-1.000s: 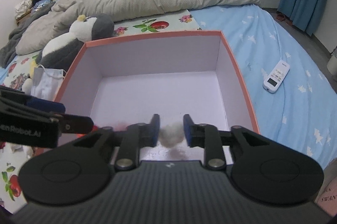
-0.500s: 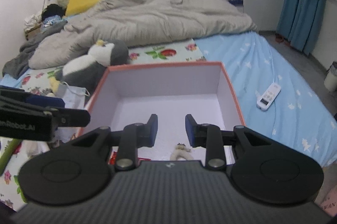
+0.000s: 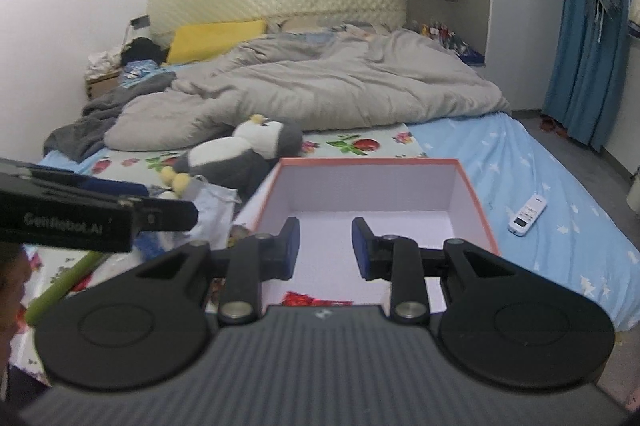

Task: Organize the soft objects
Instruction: 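Move both open grippers back toward the remaining clutter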

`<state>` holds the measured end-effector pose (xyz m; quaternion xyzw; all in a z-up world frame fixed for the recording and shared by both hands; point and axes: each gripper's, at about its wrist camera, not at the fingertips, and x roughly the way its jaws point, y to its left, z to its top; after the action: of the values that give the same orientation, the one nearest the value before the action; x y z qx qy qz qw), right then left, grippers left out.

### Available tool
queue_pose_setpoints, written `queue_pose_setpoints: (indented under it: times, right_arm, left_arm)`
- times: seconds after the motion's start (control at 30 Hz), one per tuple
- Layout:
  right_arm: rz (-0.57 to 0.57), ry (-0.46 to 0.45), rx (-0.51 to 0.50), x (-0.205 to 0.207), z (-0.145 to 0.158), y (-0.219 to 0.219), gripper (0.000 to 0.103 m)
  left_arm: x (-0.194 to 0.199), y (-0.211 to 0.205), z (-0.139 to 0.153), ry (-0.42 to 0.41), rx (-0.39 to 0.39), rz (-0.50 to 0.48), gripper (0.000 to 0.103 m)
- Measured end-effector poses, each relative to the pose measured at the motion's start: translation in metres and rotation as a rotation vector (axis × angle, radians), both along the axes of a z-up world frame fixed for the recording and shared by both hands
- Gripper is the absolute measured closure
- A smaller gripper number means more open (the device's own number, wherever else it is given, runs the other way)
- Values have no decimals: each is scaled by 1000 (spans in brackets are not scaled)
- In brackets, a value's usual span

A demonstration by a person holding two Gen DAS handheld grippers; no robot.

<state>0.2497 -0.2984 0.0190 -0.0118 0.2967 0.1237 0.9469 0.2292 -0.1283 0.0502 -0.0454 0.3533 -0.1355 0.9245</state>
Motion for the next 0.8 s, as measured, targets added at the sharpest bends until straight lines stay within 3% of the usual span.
queue_pose_setpoints:
  times: [0.27,0.6,0.8]
  right_arm:
    - [61,-46,34,-51,2,30,71]
    - [130,-36,56,-102,-16,75,71]
    - [162,-3,62,-127,-31,100,71]
  left_arm:
    - [-70,54,-1,-67,11,85,36]
    - [-147,126,-19,-71,-30,229,36]
    - [-180,155,-27,-48,-65,264,36]
